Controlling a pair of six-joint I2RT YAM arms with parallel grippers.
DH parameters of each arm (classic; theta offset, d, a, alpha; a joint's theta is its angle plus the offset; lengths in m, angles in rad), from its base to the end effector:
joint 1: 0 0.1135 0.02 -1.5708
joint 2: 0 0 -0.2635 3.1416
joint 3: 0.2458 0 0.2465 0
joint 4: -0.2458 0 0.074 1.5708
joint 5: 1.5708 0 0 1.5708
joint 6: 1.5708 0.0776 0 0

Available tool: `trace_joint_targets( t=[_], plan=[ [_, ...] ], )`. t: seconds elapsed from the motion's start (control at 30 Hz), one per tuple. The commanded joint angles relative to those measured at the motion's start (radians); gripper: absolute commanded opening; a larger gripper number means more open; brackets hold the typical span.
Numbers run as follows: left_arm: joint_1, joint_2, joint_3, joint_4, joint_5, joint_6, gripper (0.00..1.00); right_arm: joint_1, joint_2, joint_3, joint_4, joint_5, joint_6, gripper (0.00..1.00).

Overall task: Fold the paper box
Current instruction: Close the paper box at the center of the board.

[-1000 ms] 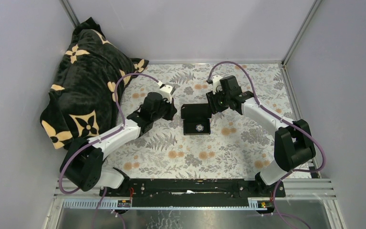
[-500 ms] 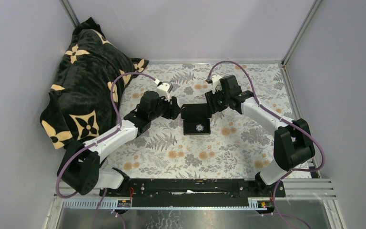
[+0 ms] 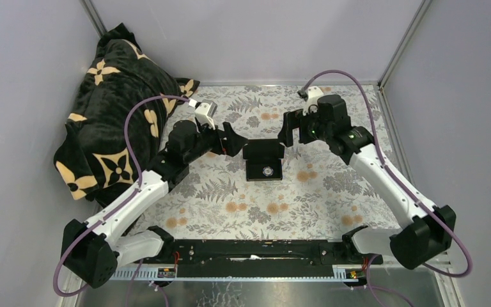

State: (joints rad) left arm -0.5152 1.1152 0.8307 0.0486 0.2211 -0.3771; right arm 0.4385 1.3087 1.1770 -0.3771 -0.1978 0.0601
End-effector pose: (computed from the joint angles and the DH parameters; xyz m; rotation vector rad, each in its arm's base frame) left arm 0.2491 -0.1606 0.3056 0.2928 1.8577 -0.8247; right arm 0.2902 0.1529 0.3230 -0.5164 2.0446 0.5075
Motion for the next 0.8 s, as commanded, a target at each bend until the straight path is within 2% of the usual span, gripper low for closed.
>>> trace_joint_targets(
  t=[0.0, 0.1, 0.23, 0.33, 0.47, 0.6, 0.77],
  plan=[
    [0.006, -0.003, 0.070, -0.040, 0.072, -0.137, 0.99, -0.004, -0.051, 0.073, -0.064, 0.043, 0.189, 1.00],
    [0.006, 0.009, 0.083, -0.008, 0.153, -0.206, 0.99, -0.005, -0.062, 0.103, -0.113, 0.000, 0.264, 1.00],
    [0.006, 0.017, 0.091, 0.034, 0.276, -0.254, 0.99, -0.005, -0.144, 0.067, -0.055, -0.053, 0.270, 1.00],
    [0.006, 0.013, 0.131, -0.022, 0.304, -0.247, 0.99, -0.004, -0.195, 0.033, -0.020, -0.044, 0.288, 1.00],
    [0.003, -0.026, 0.147, -0.041, 0.292, -0.243, 0.99, -0.004, -0.184, 0.071, -0.104, 0.007, 0.305, 1.00],
    [0.003, -0.061, 0.140, -0.047, 0.242, -0.245, 0.99, -0.004, -0.185, 0.065, -0.070, -0.035, 0.337, 1.00],
    [0.004, -0.113, 0.104, -0.023, 0.174, -0.240, 0.99, -0.004, -0.192, 0.071, -0.047, 0.053, 0.348, 1.00]
  ],
)
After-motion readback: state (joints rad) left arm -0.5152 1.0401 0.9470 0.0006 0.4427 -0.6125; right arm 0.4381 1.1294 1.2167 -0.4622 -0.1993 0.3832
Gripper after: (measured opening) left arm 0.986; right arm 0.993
